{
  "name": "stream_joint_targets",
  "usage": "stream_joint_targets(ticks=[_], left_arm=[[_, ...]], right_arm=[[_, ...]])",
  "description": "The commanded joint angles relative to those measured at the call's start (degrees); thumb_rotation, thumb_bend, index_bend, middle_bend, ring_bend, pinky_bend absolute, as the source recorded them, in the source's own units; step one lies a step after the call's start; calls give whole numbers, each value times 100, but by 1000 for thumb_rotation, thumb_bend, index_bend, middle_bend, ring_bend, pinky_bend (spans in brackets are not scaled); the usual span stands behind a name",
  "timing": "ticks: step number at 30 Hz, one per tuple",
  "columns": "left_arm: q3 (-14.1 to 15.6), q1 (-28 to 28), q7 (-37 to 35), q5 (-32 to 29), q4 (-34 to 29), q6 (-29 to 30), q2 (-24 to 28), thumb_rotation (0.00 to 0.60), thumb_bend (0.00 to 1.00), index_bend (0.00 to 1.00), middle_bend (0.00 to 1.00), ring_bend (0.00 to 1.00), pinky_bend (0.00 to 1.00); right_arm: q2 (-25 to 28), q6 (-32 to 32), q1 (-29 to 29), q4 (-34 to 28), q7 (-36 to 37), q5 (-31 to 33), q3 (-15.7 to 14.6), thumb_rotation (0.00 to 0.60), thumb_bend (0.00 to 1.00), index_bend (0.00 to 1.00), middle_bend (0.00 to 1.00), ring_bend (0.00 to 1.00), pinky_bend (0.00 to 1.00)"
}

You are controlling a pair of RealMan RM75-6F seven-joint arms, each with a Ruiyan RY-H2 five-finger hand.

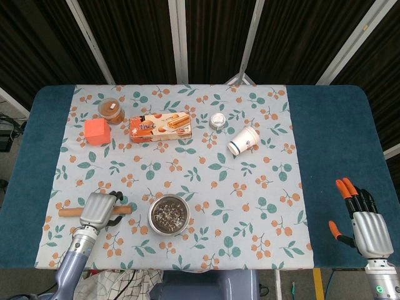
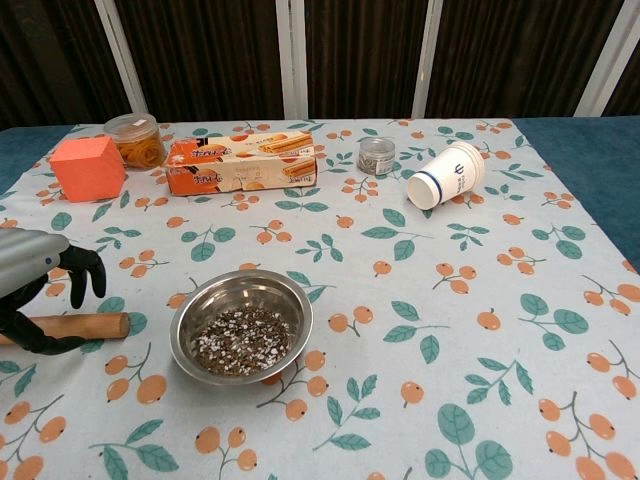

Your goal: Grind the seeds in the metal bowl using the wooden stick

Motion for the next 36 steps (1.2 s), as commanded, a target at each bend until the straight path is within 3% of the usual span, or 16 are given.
stream_joint_targets(ticks=[1, 18, 22, 29, 36], left_arm=[[-5, -41, 40, -63, 45, -17, -65, 600, 380, 382, 423, 789, 893], [70, -185, 104, -237, 150, -56, -259, 600, 401, 416, 458, 795, 895], [87, -192, 50, -223, 203, -37, -295, 600, 415, 468, 515, 799, 900], [125, -190, -70, -89, 274, 28, -340, 600, 487, 600, 710, 818, 909], [67, -184, -320, 224, 74, 177, -215, 600, 575, 629, 737, 832, 917]], right_arm=[[0, -3, 1, 2, -3, 2, 0, 600, 367, 0, 0, 0, 0], [13, -49, 11, -14, 2, 33, -4, 600, 366, 0, 0, 0, 0], [9, -32, 9, -10, 3, 28, 2, 600, 367, 0, 0, 0, 0], [0, -18, 6, 0, 3, 25, 6, 600, 367, 0, 0, 0, 0], [-1, -21, 6, 3, 7, 33, 8, 600, 367, 0, 0, 0, 0]])
